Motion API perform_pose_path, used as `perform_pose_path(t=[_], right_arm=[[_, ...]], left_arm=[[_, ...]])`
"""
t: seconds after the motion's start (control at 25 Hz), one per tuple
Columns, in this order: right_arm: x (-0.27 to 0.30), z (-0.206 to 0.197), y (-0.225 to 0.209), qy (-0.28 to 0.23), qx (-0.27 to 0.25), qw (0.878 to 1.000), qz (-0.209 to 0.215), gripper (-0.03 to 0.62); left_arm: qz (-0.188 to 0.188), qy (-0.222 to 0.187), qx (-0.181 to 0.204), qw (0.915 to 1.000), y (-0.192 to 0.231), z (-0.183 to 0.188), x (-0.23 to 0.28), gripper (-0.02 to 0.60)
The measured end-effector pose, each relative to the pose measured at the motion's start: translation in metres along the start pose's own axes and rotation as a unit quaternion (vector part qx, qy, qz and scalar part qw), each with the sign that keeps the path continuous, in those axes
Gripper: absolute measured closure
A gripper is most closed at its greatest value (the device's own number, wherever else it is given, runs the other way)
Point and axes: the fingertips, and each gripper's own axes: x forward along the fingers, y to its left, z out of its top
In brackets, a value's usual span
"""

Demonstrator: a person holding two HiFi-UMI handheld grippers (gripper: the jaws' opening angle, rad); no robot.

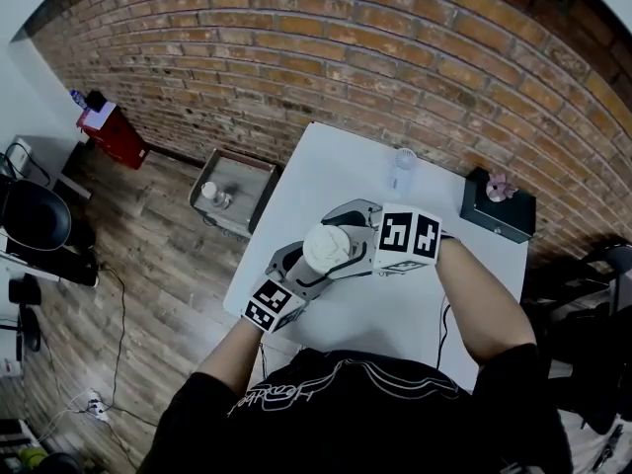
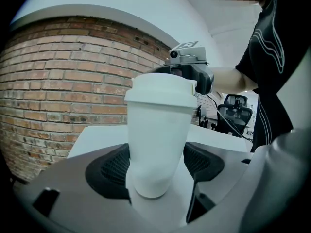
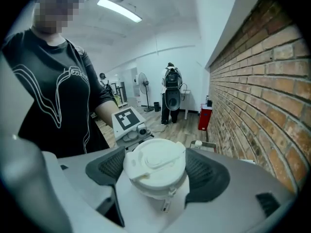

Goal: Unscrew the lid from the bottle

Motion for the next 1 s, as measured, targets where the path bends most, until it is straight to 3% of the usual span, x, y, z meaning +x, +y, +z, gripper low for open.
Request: perform_pose_path(t=[0.24,0.36,0.48,0.56,0.76,1.0], right_arm=[[-0.001,0.003,0.0,-0.031,0.011,0.999,-0.014,0.21],[0.0,0.003,-0.002,-0.044,0.031,0.997,-0.055,0.215],[-0.003,0.002,-0.003,-0.057,0.054,0.99,-0.116,0.175],[-0.007,0.003,-0.005,-0.075,0.088,0.98,-0.161,0.171],[-0.018,0.008,-0.012,-0.099,0.164,0.942,-0.274,0.18],[-0.017,0.004,-0.017,-0.096,0.213,0.911,-0.341,0.209]], left_arm=[[0.001,-0.001,0.002,1.0,0.001,0.0,-0.001,0.222],[0.002,0.0,-0.003,1.0,0.002,-0.001,-0.002,0.222],[0.003,0.001,-0.002,1.0,0.003,-0.001,-0.002,0.222],[0.003,0.003,-0.004,1.0,0.002,-0.001,-0.001,0.222],[0.008,0.016,-0.007,0.9998,0.002,0.0,0.001,0.222],[0.008,0.016,-0.009,0.9998,0.001,-0.001,0.001,0.222]])
